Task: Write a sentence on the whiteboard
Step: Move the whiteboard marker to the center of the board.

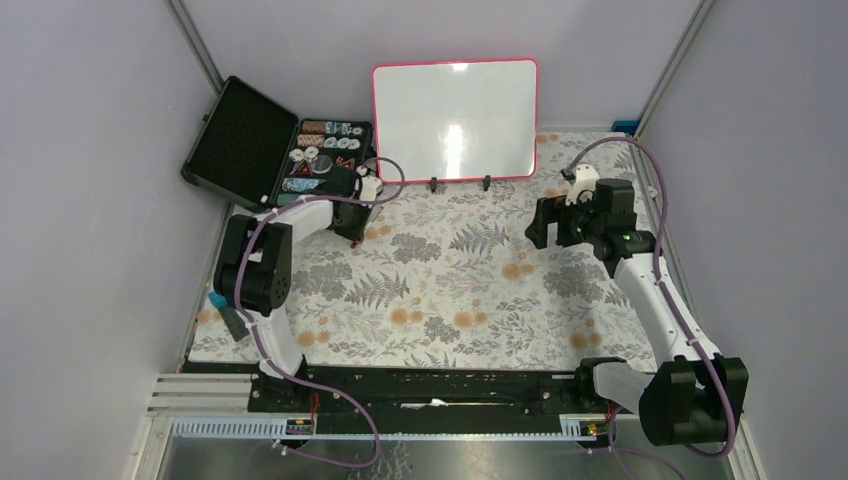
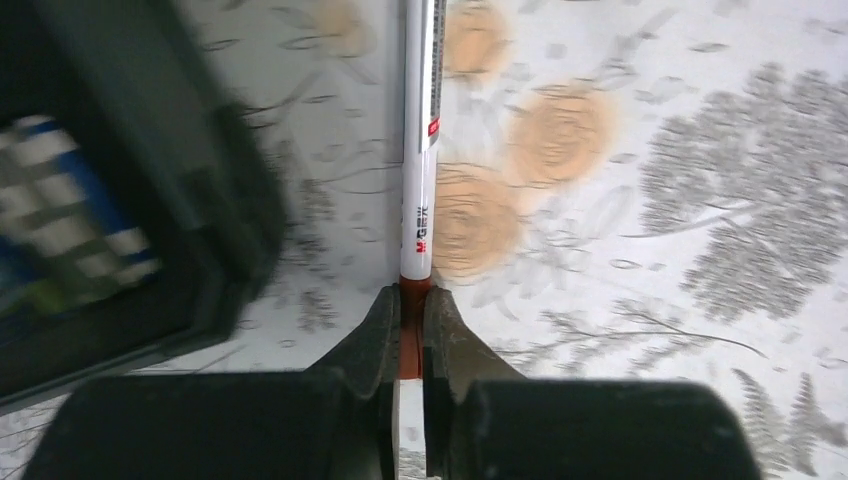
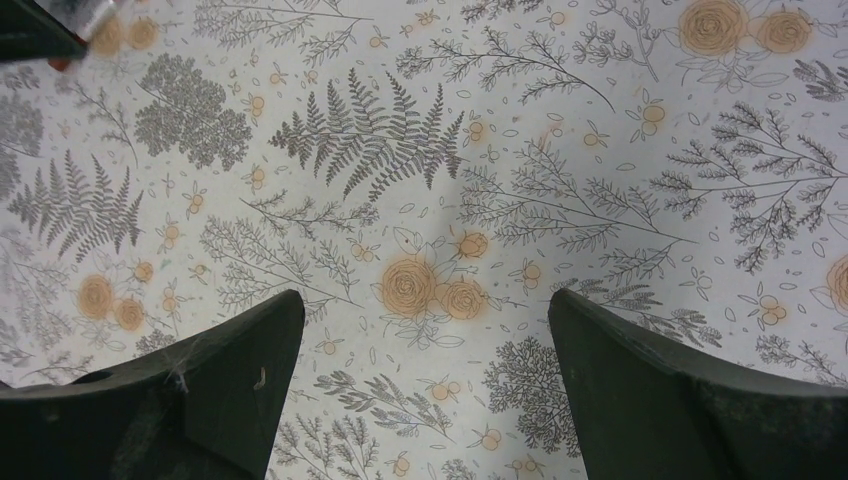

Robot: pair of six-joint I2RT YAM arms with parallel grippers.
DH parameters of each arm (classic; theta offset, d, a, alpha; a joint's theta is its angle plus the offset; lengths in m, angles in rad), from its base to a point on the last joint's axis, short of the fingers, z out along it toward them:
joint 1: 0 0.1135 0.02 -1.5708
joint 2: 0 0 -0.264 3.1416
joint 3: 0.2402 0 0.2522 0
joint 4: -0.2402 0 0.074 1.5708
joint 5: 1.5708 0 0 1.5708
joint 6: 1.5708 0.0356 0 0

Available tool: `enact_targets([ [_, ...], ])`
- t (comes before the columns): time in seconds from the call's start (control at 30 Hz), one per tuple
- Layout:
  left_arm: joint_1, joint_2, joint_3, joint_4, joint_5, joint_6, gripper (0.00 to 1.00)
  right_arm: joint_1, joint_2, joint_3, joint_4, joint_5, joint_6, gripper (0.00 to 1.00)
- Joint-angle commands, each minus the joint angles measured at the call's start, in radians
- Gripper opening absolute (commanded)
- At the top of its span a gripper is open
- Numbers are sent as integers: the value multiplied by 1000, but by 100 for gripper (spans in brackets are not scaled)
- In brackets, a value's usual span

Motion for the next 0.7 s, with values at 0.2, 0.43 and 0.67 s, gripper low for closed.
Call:
enact_targets([
  [0.2, -387, 23, 263, -188, -1, 43, 0, -227, -34, 175, 3, -168, 161, 99],
  [0.43, -654, 243, 558, -212, 15, 13, 0, -354, -40, 240, 31, -176, 238, 99],
  [0.67, -806, 432, 793, -267, 59, -9, 0, -464, -31, 232, 42, -181, 274, 99],
])
